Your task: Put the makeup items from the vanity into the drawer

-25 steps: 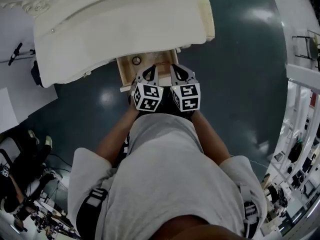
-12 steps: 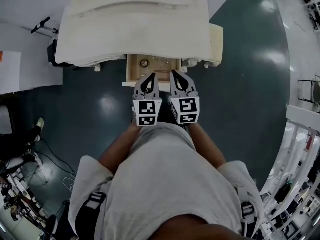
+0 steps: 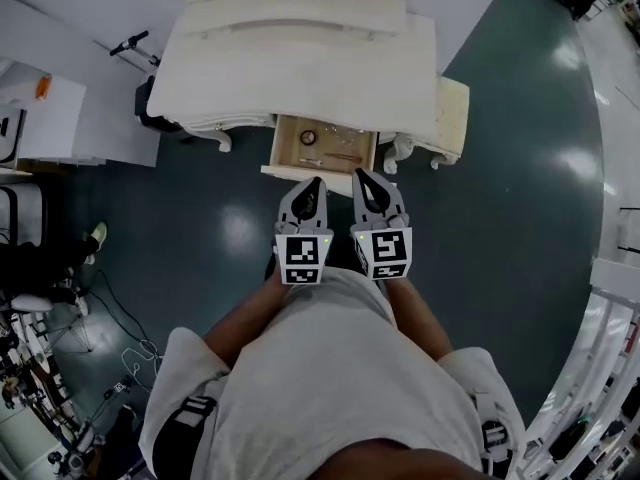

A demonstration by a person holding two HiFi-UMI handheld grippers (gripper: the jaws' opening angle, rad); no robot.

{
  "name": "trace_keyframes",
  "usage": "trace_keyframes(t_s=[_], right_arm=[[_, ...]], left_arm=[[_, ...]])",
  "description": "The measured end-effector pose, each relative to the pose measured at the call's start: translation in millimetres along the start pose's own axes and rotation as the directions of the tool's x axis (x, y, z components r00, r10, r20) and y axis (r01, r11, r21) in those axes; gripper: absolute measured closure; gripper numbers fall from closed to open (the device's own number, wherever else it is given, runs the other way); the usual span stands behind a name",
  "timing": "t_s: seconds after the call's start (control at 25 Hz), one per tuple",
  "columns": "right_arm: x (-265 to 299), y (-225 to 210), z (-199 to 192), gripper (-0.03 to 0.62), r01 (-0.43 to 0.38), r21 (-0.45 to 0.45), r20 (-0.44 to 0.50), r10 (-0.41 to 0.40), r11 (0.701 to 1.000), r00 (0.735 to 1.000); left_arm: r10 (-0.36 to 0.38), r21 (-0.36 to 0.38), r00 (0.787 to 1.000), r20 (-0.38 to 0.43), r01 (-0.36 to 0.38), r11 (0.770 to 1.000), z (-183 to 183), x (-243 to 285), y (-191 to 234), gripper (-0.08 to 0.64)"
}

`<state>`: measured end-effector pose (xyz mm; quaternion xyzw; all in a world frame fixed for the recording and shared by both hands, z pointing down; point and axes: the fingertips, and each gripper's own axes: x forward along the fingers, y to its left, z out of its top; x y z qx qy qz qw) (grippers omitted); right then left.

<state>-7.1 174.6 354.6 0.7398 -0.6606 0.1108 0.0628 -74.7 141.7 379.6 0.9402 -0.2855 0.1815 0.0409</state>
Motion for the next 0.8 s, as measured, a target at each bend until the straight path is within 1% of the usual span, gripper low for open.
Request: trace_keyframes(t_s=[0.16,0.36,0.48,0.8], right_arm=[[-14.3,0.9,-1.4,0.578,-0.001,-0.021,0.011,0.001,1.0,1.0],[-25.7,1.9,-7.7,0.578,-0.032,-0.046,0.001,0.032,0.998,0.999],[-26.8,-5.6,-4.0,0.578,-0.026,-0.06,0.004,0.027,0.998,1.0],[-21.1,-12.4,-6.6,0.578,-0.019,-0.042,-0.025,0.018,0.999,1.0]], left_arm=[[-0.01,0.013,1.0,0.008,0.01,1.0,1.6,-3.5,-11.9,0.552],[-0.037,0.034,0.999,-0.002,0.037,0.999,-1.2,-1.9,-31.3,0.552],[-0.049,0.044,0.999,0.012,0.049,0.998,5.2,0.3,-37.1,0.552],[-0.048,0.056,0.999,0.013,0.048,0.997,12.8,7.0,-36.0,0.552]])
